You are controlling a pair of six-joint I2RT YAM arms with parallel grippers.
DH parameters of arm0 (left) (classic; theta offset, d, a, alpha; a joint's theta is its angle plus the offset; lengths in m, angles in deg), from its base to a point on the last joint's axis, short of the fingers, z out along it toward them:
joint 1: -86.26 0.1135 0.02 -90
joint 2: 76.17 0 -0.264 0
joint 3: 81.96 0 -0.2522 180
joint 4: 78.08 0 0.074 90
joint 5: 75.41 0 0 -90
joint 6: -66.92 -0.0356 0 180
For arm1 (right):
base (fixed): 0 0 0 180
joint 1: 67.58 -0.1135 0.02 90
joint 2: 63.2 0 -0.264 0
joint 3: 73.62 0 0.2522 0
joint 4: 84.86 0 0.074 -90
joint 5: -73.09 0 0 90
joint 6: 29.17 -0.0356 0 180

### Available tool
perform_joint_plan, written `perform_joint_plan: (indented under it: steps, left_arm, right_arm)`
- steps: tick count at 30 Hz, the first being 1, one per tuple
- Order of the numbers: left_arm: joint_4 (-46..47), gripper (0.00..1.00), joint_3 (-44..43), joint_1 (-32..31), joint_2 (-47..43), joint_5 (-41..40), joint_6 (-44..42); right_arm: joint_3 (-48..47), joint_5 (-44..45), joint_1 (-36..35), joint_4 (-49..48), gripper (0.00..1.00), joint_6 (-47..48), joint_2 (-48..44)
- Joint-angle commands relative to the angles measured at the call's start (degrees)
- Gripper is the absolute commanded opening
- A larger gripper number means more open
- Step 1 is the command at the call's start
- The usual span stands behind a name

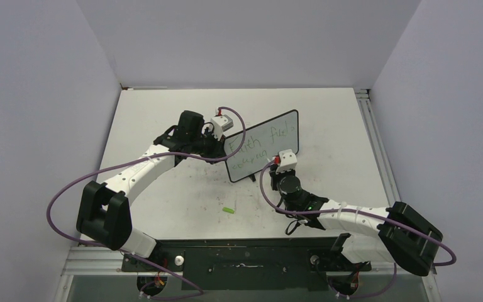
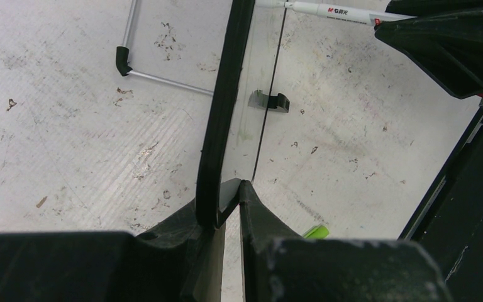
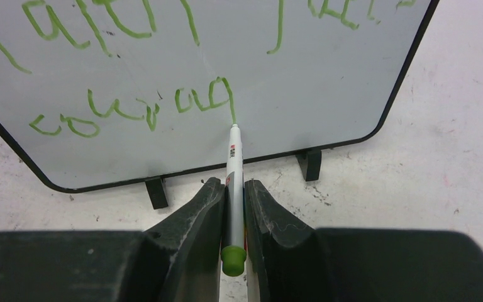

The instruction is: Write a sentence on the whiteboard

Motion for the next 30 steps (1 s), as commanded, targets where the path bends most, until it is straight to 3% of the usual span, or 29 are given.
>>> perform_joint_plan:
  steps: [1,15,25,30]
  left_arm:
    - [-1.6,0.0,-1.0,-0.2,-0.5,-1.9,-2.6]
    - [-1.6,0.0,-0.8,-0.2,-0.3,-1.9,-2.6]
    - [-1.5,0.0,-0.9,-0.2,-0.2,-1.9,-2.6]
    - [-1.6,0.0,-0.8,-0.2,-0.5,-2.1,-2.7]
  right_arm:
    - [0.7,-0.6,-0.1,-1.5,0.05,-1.8,0.2]
    - [1.1,-2.9,-0.5,-5.2,0.05,-1.9,-0.9]
    - [3.7,-0.1,-1.2,0.6,0.05,-4.0,-14.9]
    - [3.3,-2.7,-0.3,2.3,0.05,-2.9,-16.2]
